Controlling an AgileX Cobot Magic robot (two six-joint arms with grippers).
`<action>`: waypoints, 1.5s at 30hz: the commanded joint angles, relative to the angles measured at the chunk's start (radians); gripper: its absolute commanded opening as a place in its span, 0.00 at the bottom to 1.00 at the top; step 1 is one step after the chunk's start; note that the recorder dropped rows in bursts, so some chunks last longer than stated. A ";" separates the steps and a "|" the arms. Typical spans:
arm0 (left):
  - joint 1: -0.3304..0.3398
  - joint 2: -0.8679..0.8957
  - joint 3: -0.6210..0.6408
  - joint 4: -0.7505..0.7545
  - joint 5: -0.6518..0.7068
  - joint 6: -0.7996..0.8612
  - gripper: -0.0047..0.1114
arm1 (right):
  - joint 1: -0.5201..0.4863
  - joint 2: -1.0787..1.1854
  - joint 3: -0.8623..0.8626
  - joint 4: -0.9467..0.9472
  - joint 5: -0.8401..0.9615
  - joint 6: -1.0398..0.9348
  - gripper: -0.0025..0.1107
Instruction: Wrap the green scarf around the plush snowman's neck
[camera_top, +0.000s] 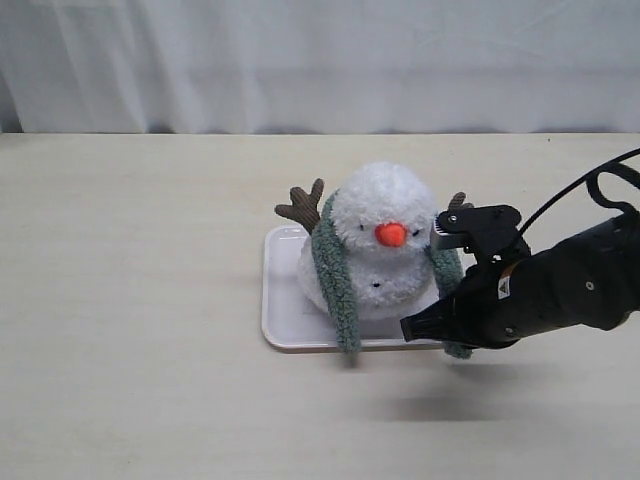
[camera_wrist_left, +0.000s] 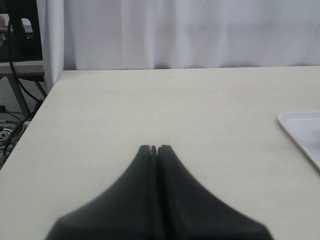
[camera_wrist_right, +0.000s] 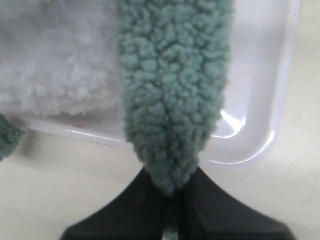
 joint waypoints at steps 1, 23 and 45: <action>0.003 -0.003 0.003 0.002 -0.008 -0.005 0.04 | -0.003 -0.004 0.003 0.010 0.028 -0.004 0.06; 0.003 -0.003 0.003 0.004 -0.008 -0.005 0.04 | -0.003 -0.106 0.003 0.017 0.152 -0.057 0.46; 0.003 -0.003 0.003 0.004 -0.008 -0.005 0.04 | -0.003 -0.621 0.003 0.031 0.357 -0.084 0.12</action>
